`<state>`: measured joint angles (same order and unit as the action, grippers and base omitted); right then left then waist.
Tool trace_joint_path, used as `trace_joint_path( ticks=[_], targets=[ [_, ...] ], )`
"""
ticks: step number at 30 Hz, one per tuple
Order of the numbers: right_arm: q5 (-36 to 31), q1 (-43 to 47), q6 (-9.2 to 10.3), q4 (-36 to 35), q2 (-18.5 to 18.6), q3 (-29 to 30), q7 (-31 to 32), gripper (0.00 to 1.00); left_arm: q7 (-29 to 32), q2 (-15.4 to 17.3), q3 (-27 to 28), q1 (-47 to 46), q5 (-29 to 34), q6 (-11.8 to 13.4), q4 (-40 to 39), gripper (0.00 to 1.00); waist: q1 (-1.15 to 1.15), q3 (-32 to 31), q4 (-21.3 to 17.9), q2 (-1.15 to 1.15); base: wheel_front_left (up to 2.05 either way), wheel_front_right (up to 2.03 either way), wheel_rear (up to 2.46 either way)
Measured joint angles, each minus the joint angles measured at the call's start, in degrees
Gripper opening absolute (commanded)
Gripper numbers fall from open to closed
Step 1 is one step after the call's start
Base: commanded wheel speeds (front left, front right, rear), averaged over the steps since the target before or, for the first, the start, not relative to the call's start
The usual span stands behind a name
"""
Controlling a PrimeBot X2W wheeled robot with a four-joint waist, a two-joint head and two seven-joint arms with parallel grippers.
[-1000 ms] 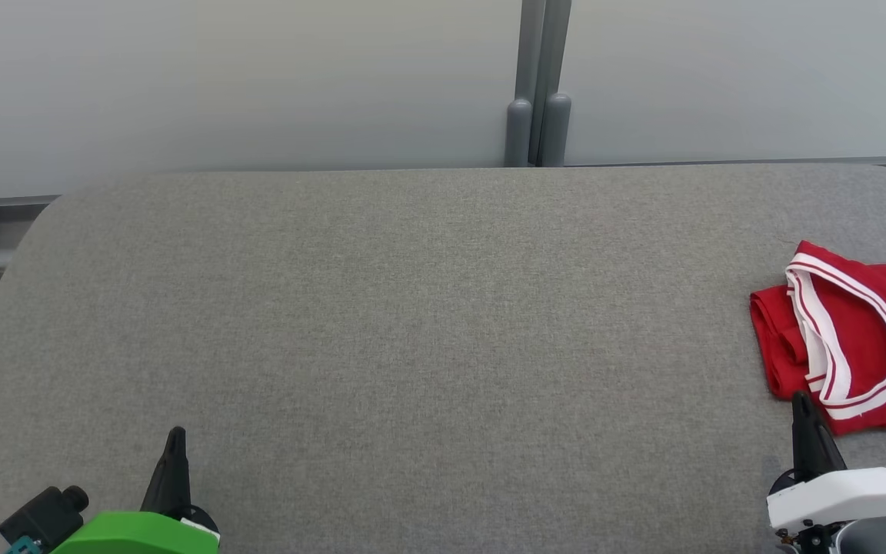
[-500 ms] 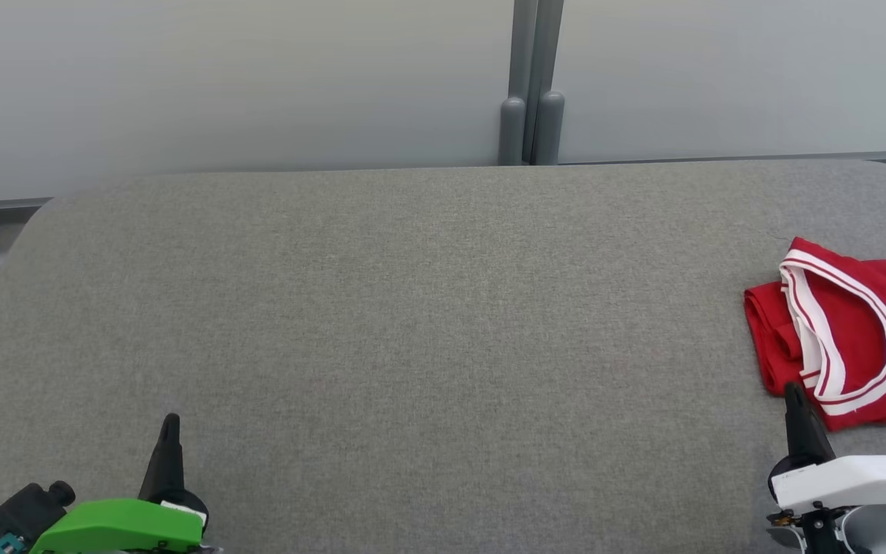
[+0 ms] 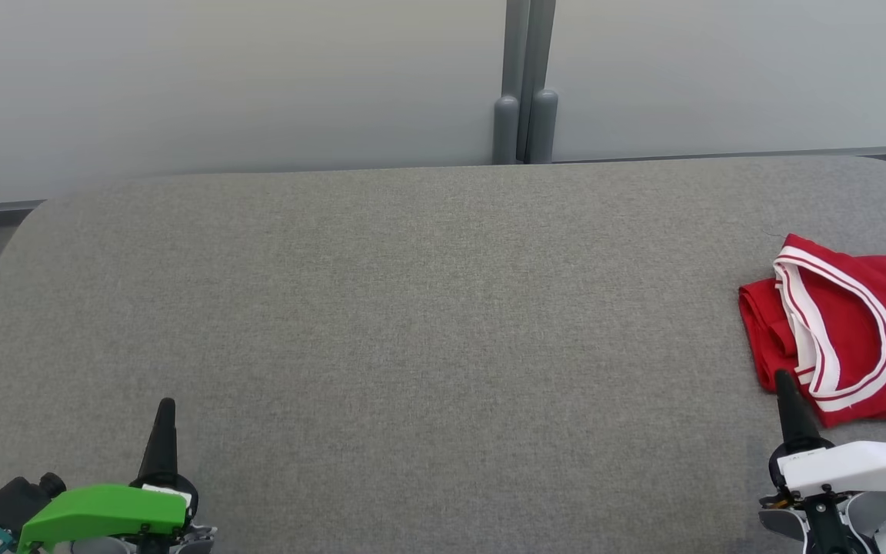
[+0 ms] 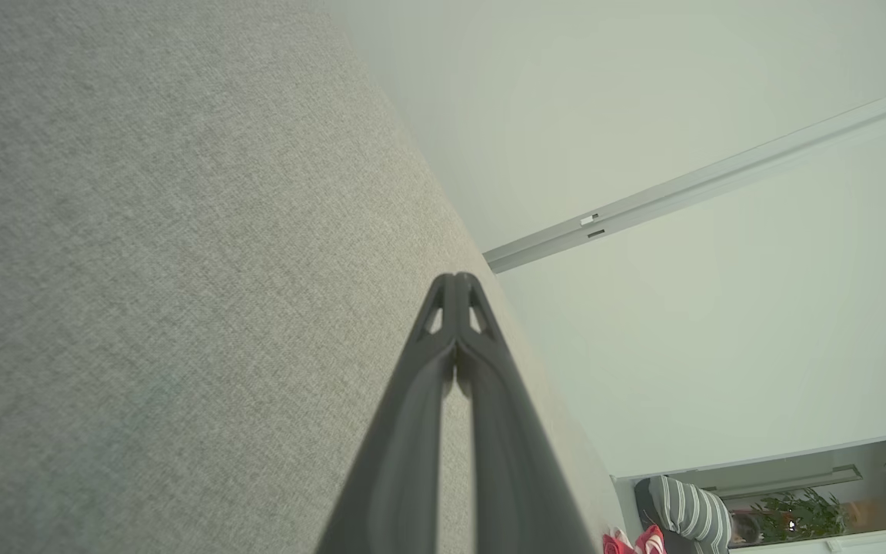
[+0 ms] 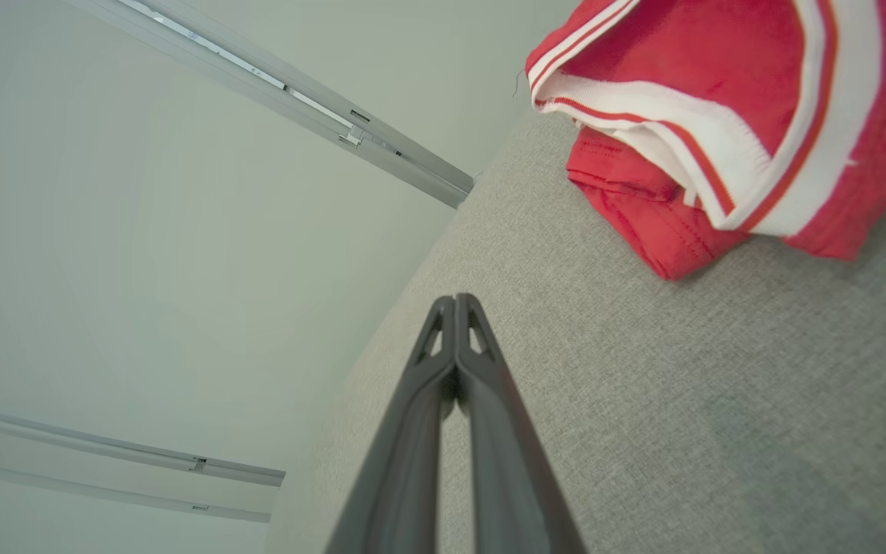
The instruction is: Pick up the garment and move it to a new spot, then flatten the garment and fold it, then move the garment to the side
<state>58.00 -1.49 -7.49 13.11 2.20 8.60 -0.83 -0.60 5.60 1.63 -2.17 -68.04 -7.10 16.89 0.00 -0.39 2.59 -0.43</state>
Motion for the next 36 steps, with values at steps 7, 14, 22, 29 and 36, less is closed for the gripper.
trace_joint_path(
  ticks=[7,14,22,29,36],
  targets=[
    [4.91,-0.49,0.01,0.21,0.1,-0.23,1.07,0.0,0.98,-0.47,0.6,-0.73,-3.44,-0.01,-0.22,0.0,0.0,0.07,-0.29,0.0,0.0,0.0,0.0],
    [9.35,-1.22,0.01,0.4,0.14,-0.46,2.07,0.0,2.0,-0.81,1.36,-1.19,-6.69,-0.01,-0.51,0.0,0.0,0.13,-0.59,0.0,0.0,0.0,0.0],
    [14.22,-2.02,0.01,0.58,0.21,-0.71,3.07,0.0,3.05,-1.18,2.03,-1.96,-10.14,-0.02,-0.82,0.0,0.0,0.2,-0.93,0.0,0.0,0.0,0.0],
    [18.25,-2.46,0.01,0.75,0.27,-0.98,3.87,0.0,3.81,-1.43,2.53,-2.38,-12.5,-0.03,-1.1,0.0,0.0,0.27,-1.22,0.0,0.0,0.0,0.0],
    [22.02,-3.24,0.01,0.9,0.32,-1.22,4.79,0.0,4.63,-1.71,3.18,-2.76,-15.35,-0.04,-1.34,0.0,0.0,0.34,-1.52,0.0,0.0,0.0,0.0]
  ],
)
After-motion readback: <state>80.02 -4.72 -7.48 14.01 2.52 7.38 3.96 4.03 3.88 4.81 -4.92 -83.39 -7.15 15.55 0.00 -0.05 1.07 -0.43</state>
